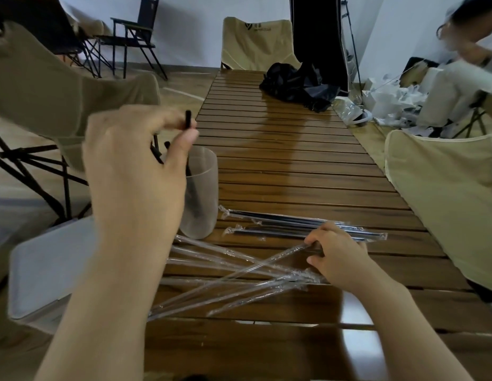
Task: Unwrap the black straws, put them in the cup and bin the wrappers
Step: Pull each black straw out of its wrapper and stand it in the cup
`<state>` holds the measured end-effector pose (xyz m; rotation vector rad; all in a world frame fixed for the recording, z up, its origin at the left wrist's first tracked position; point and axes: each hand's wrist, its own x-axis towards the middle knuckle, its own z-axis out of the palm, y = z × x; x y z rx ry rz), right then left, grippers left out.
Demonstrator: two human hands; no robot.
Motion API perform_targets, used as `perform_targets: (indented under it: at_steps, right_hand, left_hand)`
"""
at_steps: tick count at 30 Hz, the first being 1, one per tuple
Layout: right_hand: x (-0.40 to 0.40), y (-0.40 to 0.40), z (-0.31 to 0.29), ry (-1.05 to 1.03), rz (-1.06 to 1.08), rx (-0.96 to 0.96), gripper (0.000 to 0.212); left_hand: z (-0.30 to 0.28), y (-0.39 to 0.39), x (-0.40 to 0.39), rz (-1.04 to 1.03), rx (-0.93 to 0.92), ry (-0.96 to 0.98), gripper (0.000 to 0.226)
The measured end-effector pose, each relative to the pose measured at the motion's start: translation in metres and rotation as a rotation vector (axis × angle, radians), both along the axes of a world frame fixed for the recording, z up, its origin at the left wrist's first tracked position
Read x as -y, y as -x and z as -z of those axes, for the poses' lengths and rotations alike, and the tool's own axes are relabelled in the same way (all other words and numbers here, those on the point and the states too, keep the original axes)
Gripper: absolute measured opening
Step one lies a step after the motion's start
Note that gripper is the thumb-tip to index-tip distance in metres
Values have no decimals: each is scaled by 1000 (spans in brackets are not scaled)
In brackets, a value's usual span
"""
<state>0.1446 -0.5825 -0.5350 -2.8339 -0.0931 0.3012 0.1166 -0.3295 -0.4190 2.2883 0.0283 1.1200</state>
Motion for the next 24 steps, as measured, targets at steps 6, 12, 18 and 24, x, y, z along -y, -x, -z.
perform_targets:
  at_steps: [6, 12, 18, 24]
  right_hand:
    - [-3, 0, 2, 16, 5, 41, 31]
    - [-5, 0, 3, -3, 8, 65, 37]
    - [-7, 0, 5, -26, 22, 92, 29]
    - [-11, 2, 8, -17, 24, 142, 19]
  left_hand:
    - [0, 3, 6, -32, -53, 20, 36]
    - [-2, 4, 13, 46, -67, 0, 29]
    - [-5, 13, 42, 160, -15, -75, 24]
    - [10, 11, 69, 495, -208, -339, 18]
